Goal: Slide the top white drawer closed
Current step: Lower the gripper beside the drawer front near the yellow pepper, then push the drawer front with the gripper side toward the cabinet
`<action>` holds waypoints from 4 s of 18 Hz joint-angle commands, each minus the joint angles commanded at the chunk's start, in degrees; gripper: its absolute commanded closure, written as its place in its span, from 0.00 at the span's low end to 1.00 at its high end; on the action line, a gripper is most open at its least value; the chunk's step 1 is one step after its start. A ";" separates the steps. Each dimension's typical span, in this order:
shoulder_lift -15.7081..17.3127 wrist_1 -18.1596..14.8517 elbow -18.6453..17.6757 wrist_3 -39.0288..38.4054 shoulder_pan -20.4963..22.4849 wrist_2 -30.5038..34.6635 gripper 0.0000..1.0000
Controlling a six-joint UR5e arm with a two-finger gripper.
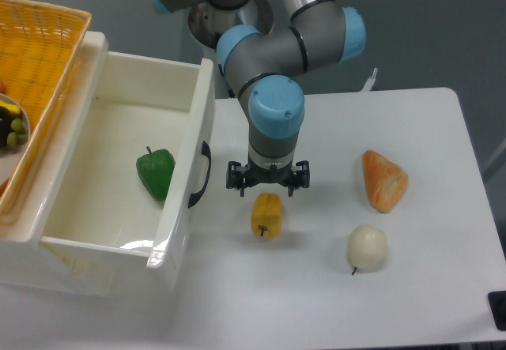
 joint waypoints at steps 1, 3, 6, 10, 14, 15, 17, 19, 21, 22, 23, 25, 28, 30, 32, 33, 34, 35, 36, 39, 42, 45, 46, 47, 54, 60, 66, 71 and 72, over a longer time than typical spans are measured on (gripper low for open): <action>-0.09 0.00 0.00 0.09 0.00 -0.44 0.00; -0.09 0.00 0.00 0.17 0.17 -1.23 0.00; -0.61 -0.09 0.00 0.35 0.18 -1.41 0.00; -1.14 -0.18 -0.09 0.62 0.18 -2.73 0.00; -1.32 -0.18 -0.53 0.62 0.18 -2.73 0.00; -1.41 -0.18 -0.53 0.62 0.18 -2.81 0.00; -1.41 -0.18 -0.61 0.62 0.09 -2.82 0.00; -1.41 -0.18 -0.62 0.62 0.00 -2.82 0.00; -1.41 -0.18 -0.88 0.62 -0.09 -2.82 0.00; -1.41 -0.18 -0.88 0.62 -0.09 -2.82 0.00; -1.41 -0.18 -1.05 0.62 -0.09 -2.82 0.00; -1.32 -0.26 -1.23 0.53 -0.18 -2.82 0.00; -1.32 -0.26 -1.14 0.53 -0.79 -2.73 0.00; -1.23 -0.52 -1.14 0.53 -0.88 -2.73 0.00; -1.14 -1.05 -1.06 0.53 -0.88 -2.81 0.00; -1.06 -1.05 -1.05 0.53 -0.88 -2.82 0.00; -0.97 -1.14 -1.05 0.53 -0.97 -2.82 0.00; -0.88 -1.14 -1.05 0.53 -0.97 -2.82 0.00; -0.88 -1.23 -1.05 0.53 -1.14 -2.82 0.00; -0.70 -1.23 -1.05 0.35 -1.58 -2.73 0.00; -0.79 -1.23 -1.05 0.09 -2.02 -2.73 0.00; -0.62 -1.58 -0.97 0.09 -2.28 -2.82 0.00; -0.62 -1.58 -0.88 0.09 -2.55 -2.82 0.00; -0.53 -1.67 -0.79 0.00 -2.72 -2.82 0.00; -0.35 -2.46 -0.53 0.00 -3.42 -2.90 0.00; -0.26 -2.90 -0.35 -0.09 -3.52 -3.69 0.00; 0.17 -2.90 -0.26 -0.18 -3.60 -4.57 0.00; 0.26 -2.90 -0.26 -0.26 -4.39 -4.84 0.00; 0.44 -2.99 -0.18 -0.52 -4.48 -4.84 0.00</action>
